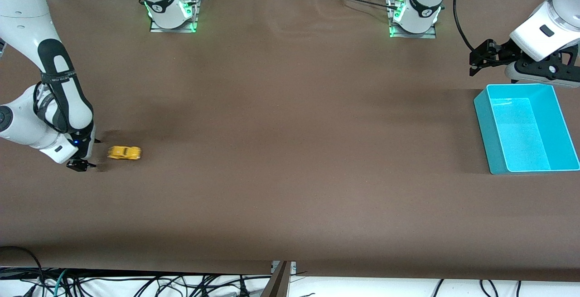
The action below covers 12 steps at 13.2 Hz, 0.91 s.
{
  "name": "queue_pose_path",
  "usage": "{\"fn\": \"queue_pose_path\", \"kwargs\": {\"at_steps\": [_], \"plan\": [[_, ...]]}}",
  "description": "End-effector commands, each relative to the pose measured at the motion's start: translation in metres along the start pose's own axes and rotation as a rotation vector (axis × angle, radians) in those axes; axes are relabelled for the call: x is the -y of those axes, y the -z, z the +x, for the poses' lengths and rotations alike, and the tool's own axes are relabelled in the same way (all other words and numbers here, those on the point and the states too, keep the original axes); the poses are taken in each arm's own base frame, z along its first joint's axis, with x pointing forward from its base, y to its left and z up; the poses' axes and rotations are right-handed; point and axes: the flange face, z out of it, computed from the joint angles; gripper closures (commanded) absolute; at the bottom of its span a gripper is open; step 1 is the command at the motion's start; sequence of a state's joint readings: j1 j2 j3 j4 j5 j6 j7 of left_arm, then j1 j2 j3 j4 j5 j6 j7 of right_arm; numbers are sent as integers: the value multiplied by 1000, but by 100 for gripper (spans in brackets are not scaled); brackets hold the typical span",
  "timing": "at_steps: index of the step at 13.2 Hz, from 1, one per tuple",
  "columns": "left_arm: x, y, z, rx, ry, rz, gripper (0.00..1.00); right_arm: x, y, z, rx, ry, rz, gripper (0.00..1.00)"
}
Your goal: Wind and store yellow beetle car
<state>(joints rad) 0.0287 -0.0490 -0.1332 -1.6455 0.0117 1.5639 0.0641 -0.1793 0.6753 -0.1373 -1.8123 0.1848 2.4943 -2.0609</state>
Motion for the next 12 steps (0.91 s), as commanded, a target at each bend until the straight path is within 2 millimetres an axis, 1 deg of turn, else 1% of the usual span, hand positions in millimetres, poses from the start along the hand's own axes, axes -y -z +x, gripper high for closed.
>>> {"fn": "queue_pose_path", "kwargs": {"at_steps": [1, 3, 4, 6, 8, 10, 12], "plan": [[2, 3, 0, 2, -5, -11, 0, -4, 5, -1, -16, 7, -16, 0], [2, 3, 0, 2, -5, -11, 0, -6, 5, 4, -17, 7, -18, 0], [2, 3, 0, 2, -5, -11, 0, -12, 10, 13, -28, 10, -32, 0], [2, 3, 0, 2, -5, -11, 0, -25, 27, 27, -50, -18, -65, 0], [2, 2, 0, 4, -3, -11, 0, -36, 50, 36, -67, -95, -70, 0], [3, -2, 2, 13, -3, -13, 0, -51, 66, 55, -80, -167, -60, 0], [4, -3, 3, 14, -2, -13, 0, -55, 76, 64, -93, -304, -40, 0]]}}
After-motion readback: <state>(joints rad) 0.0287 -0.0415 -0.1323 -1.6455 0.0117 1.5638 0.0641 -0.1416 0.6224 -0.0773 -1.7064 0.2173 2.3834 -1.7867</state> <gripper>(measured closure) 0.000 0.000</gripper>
